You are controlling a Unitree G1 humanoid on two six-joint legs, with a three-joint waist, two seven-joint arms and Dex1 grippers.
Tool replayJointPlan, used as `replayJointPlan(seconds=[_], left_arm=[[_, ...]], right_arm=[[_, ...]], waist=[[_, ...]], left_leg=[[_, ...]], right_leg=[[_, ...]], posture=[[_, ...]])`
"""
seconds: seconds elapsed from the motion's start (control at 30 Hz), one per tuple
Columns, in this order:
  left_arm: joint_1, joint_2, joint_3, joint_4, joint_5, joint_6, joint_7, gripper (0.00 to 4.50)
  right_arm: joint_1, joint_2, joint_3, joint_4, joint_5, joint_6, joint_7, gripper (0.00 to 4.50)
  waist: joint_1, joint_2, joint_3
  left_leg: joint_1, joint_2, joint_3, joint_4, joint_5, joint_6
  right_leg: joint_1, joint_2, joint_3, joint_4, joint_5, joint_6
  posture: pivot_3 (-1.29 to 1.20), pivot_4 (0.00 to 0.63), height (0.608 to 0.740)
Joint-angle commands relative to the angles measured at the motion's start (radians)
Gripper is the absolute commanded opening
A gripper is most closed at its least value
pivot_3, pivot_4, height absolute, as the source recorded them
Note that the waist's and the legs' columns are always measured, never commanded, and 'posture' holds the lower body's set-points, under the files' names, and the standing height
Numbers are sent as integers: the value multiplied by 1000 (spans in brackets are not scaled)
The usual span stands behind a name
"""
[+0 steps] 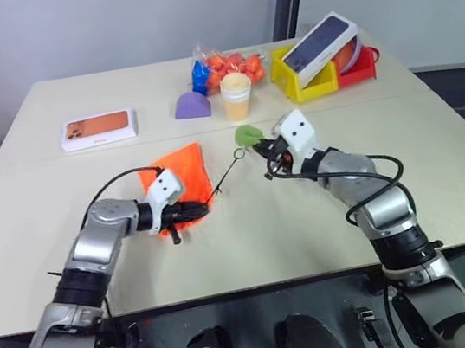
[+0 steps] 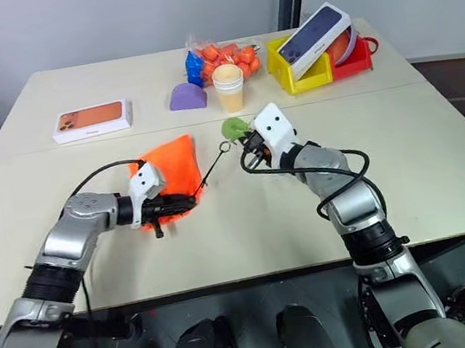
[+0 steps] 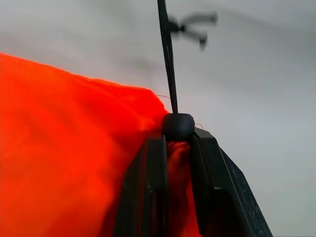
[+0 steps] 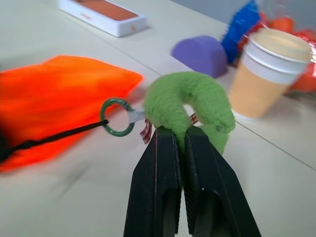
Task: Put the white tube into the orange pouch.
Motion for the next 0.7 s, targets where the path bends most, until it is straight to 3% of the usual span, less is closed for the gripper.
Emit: replayJointPlan(seconds=[0.03,0.17,0.4,0.43,0.47,0.6,0.63,0.7], left_arm=[[27,60,-8,-24,35,-27,-33,115],[55,109,-14,-36,60,-51,-36,115],[62,70,43,-83,-29,12,-18,115],[61,59,64,-101,-65,47,-19,1168],[62,48,85,-119,-97,80,-14,1535],[70,9,201,-198,-217,204,56,3629],[77,6,225,-216,-242,229,68,3646],[104,5,285,-263,-296,284,104,3646]], right_arm=[[-37,-16,-43,11,-34,-10,-58,0],[-51,-17,-47,51,-56,-1,-98,0],[-40,-24,-16,31,-34,15,-44,0],[-33,-27,-12,19,-24,26,-25,719],[-26,-29,-10,7,-19,31,-15,1047],[14,-49,7,-50,-10,38,32,3168],[24,-55,10,-61,-9,38,43,3613],[60,-73,8,-96,3,27,76,3613]], waist=[[0,0,0],[-1,0,0],[0,0,0],[0,0,0],[0,0,0],[2,0,0],[1,0,0],[0,0,0]], left_leg=[[0,0,0,0,0,0],[0,0,0,0,0,0],[0,0,0,0,-1,1],[0,0,0,0,-1,1],[0,0,0,0,-1,2],[-1,0,0,1,-1,2],[-1,0,0,1,-1,2],[-1,0,0,0,-1,1]], right_leg=[[0,0,0,0,0,0],[0,0,0,0,0,0],[0,0,0,0,0,0],[0,0,0,0,0,0],[0,0,0,0,0,0],[0,0,0,0,0,0],[0,0,0,0,0,0],[0,0,0,0,0,0]], posture=[[0,150,740],[0,150,740],[0,150,740],[0,150,740],[0,150,740],[0,150,740],[0,150,740],[0,150,740]])
